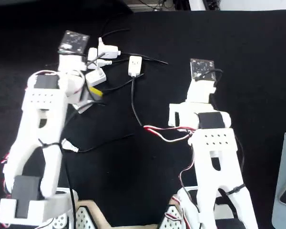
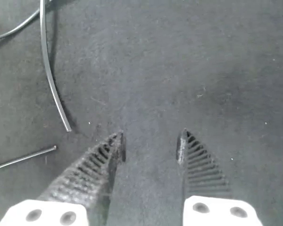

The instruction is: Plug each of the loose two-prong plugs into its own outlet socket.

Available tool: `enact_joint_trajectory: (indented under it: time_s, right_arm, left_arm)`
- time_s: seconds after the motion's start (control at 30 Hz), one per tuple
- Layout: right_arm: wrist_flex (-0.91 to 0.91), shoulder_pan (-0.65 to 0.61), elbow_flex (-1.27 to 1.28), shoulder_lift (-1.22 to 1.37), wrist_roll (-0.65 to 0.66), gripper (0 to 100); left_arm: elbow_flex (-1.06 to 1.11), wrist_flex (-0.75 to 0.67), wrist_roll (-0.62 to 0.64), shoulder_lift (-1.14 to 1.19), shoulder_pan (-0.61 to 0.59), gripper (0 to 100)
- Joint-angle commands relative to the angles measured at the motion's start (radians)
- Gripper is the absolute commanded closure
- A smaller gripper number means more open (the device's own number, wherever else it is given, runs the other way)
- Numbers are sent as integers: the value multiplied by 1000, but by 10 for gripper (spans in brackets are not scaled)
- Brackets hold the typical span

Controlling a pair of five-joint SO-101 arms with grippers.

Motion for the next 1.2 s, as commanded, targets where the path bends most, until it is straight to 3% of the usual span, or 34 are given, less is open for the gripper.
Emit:
enact_joint_trajectory:
  time_s: [0.0, 0.13, 0.23, 0.4, 0.53, 0.67, 0.9, 1.03, 1.17]
  right_arm:
    - [-8, 15, -5, -36, -3, 821]
    - [-8, 32, -5, -36, -3, 821]
    - [-11, 77, -5, -36, -3, 822]
    - [-8, 86, 4, -35, -3, 822]
    - [-14, 84, 15, -36, -3, 822]
    - [-14, 83, 15, -36, -3, 822]
    - [-14, 83, 16, -36, -3, 822]
    - [-14, 83, 16, -36, -3, 822]
    - [-14, 83, 16, -36, -3, 822]
  left_arm:
    - [-51, 60, 78, -86, 111, 676]
    - [-48, 32, 112, -57, 214, 676]
    - [-27, -71, 155, 26, 265, 676]
    - [-44, -276, 199, 256, 280, 676]
    - [-171, -308, 218, 457, 280, 676]
    - [-343, -301, 249, 640, 278, 681]
    - [-588, -299, 244, 878, 282, 801]
    - [-688, -158, 219, 911, 294, 868]
    - [-805, 23, 68, 911, 344, 977]
